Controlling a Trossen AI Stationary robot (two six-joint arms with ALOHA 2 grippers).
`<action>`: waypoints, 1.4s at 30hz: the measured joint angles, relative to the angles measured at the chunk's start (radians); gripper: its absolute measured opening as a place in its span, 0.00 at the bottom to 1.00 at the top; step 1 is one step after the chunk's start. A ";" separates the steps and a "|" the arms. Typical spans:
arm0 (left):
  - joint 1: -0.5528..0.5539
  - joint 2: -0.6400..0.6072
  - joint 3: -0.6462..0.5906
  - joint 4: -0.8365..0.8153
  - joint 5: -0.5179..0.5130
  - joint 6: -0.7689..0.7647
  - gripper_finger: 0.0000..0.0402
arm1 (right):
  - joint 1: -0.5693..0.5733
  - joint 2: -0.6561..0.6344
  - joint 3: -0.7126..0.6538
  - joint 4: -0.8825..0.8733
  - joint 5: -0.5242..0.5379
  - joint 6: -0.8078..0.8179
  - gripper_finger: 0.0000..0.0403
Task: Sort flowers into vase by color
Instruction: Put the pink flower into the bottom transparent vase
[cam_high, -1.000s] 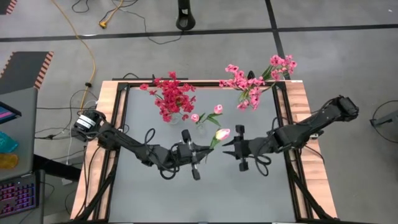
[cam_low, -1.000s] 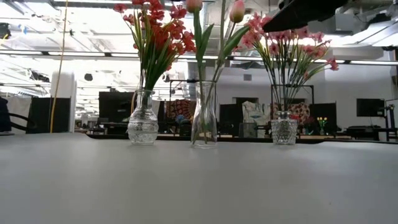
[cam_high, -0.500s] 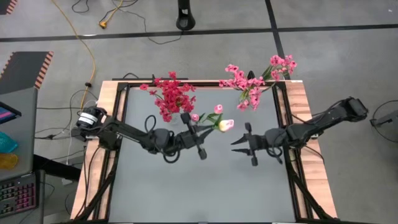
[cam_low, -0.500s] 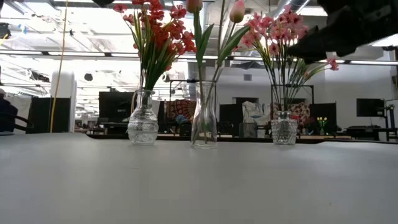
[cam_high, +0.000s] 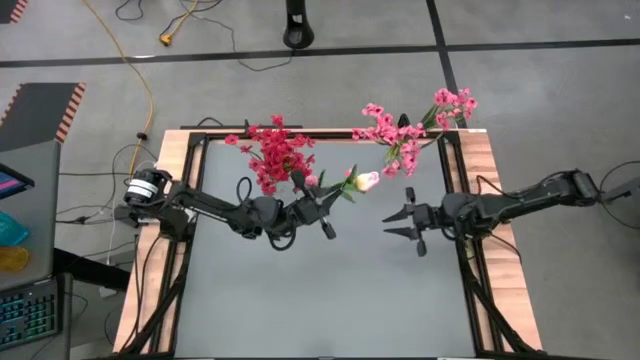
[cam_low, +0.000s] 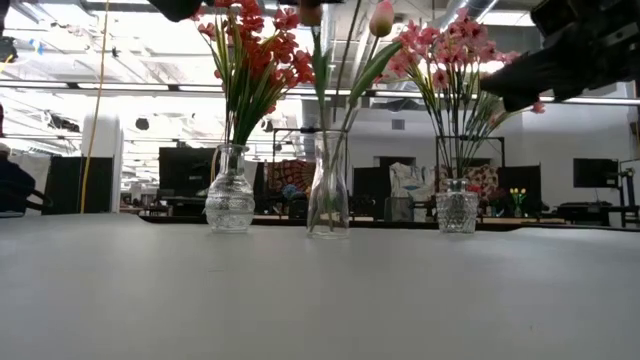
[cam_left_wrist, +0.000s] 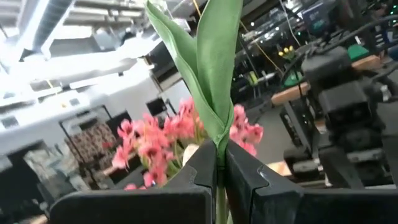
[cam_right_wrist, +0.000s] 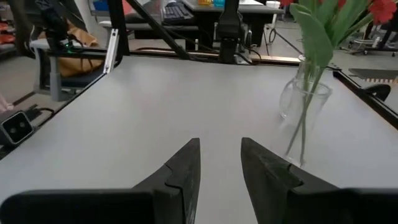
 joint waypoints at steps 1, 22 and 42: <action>0.008 0.000 0.000 -0.012 0.003 -0.023 0.01 | 0.001 -0.030 -0.001 -0.027 0.000 -0.001 0.35; 0.085 0.000 0.000 -0.241 -0.026 -0.281 0.13 | -0.001 -0.454 -0.133 -0.139 0.001 -0.048 0.35; 0.002 -0.120 0.000 -0.344 -0.134 -0.306 0.44 | -0.001 -0.601 -0.140 -0.233 0.001 -0.020 0.35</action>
